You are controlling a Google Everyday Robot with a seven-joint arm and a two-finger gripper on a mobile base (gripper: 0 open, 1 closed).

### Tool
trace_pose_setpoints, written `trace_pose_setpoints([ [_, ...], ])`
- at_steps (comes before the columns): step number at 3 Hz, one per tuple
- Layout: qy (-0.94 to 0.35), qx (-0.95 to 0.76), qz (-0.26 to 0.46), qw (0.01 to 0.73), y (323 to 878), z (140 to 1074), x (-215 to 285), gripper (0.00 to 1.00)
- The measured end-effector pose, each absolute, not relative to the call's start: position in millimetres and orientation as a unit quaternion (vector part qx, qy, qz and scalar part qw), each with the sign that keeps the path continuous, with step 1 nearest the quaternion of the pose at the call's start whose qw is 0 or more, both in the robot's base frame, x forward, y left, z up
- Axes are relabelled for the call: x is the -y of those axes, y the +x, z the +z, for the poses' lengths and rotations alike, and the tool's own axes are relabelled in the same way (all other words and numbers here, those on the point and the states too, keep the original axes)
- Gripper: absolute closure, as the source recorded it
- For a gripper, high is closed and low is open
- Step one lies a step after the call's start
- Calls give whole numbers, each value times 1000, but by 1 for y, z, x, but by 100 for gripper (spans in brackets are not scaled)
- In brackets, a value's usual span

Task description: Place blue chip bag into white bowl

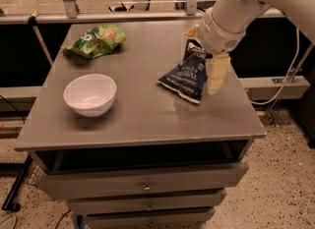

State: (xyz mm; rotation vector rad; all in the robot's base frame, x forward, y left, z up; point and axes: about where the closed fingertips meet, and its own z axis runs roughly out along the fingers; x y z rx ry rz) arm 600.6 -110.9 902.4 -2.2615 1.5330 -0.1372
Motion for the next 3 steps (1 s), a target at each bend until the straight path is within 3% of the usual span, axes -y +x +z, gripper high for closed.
trace_pose_setpoints([
  [1, -823, -533, -41, 193, 605, 890, 100, 2],
  [2, -825, -533, -26, 186, 608, 875, 96, 13],
  [3, -823, -539, -22, 177, 612, 863, 99, 39],
])
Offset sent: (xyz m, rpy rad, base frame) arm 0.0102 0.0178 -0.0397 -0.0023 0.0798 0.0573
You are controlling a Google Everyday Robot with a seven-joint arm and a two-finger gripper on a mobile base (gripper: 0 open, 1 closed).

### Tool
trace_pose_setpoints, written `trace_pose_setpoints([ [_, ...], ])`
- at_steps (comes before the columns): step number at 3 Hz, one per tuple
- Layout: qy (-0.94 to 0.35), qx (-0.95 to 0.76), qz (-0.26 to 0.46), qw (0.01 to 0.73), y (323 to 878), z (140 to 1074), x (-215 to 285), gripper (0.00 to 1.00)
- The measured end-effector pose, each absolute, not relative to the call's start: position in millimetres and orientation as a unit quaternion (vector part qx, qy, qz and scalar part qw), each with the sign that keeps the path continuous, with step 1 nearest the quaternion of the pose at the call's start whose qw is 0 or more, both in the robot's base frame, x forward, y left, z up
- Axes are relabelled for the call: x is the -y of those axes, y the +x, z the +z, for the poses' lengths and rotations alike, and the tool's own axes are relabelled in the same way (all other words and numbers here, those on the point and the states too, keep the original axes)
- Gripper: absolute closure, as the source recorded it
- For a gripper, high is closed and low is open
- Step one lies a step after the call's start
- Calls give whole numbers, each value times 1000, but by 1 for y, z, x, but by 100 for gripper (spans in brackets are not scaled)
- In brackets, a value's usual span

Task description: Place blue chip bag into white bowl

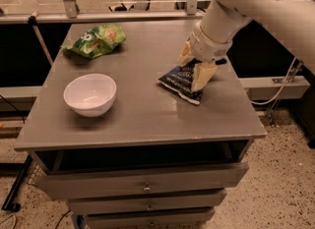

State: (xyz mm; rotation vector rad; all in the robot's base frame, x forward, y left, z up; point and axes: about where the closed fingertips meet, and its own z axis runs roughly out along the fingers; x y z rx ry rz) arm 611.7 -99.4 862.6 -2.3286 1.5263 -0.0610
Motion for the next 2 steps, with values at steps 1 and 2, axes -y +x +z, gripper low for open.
trace_pose_setpoints([
  [1, -821, -543, -25, 177, 615, 863, 106, 62],
  [2, -821, -535, -39, 194, 619, 880, 113, 85],
])
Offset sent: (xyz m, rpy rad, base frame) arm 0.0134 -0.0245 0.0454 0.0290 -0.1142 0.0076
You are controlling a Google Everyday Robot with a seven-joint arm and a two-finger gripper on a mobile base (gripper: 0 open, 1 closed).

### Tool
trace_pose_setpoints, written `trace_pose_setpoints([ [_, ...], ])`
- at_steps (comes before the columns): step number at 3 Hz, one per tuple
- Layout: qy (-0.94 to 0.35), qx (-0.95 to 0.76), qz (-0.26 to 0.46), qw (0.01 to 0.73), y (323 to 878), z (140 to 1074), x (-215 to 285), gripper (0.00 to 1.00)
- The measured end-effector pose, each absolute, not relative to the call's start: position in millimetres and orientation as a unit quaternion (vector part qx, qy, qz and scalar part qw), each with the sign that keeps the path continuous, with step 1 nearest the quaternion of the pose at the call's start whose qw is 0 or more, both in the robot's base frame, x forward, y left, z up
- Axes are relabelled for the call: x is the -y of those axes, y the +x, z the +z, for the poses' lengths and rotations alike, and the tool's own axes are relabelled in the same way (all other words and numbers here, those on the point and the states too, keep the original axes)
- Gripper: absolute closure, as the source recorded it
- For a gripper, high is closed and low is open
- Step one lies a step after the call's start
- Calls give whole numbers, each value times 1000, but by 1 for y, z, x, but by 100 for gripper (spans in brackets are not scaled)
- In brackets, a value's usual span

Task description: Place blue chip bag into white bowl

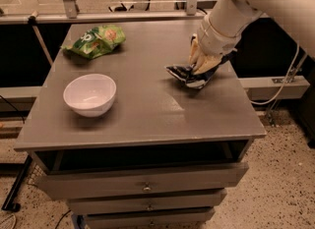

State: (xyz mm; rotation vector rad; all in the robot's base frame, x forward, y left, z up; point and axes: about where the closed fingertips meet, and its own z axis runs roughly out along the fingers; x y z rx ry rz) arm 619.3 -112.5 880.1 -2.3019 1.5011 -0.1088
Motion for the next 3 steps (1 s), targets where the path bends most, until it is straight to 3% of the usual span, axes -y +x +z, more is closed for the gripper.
trace_pose_setpoints([
  [1, -818, -523, -60, 232, 623, 910, 116, 100],
  [2, -809, -513, -67, 279, 628, 939, 119, 100],
  [3, -809, -513, -67, 279, 628, 939, 119, 100],
])
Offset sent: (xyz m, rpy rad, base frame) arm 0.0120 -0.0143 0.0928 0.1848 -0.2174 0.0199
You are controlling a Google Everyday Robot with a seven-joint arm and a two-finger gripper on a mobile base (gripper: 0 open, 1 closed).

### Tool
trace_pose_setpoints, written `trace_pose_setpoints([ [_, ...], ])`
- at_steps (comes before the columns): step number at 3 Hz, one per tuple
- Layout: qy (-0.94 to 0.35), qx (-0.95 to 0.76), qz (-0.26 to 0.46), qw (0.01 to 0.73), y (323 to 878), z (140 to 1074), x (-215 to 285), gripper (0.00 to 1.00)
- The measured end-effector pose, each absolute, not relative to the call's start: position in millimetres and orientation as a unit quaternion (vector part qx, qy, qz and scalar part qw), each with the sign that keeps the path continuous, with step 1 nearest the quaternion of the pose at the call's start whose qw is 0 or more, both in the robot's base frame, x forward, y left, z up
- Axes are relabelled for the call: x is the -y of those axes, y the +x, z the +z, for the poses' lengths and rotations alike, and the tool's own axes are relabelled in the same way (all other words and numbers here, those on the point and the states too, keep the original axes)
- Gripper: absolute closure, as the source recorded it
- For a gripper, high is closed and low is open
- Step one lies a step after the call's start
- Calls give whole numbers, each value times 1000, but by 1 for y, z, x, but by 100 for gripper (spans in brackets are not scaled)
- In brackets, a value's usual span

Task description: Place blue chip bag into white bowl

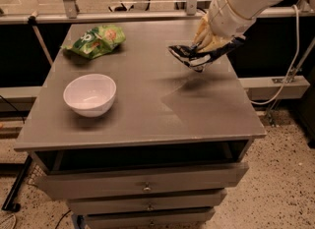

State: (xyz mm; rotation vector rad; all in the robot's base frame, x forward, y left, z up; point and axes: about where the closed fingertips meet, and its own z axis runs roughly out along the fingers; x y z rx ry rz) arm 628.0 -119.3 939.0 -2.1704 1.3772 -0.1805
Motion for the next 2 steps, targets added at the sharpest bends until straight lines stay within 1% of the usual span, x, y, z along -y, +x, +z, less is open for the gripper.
trace_pose_setpoints([
  [1, -818, -496, -64, 284, 629, 941, 106, 100],
  [2, -855, -420, -83, 292, 623, 975, 59, 100],
])
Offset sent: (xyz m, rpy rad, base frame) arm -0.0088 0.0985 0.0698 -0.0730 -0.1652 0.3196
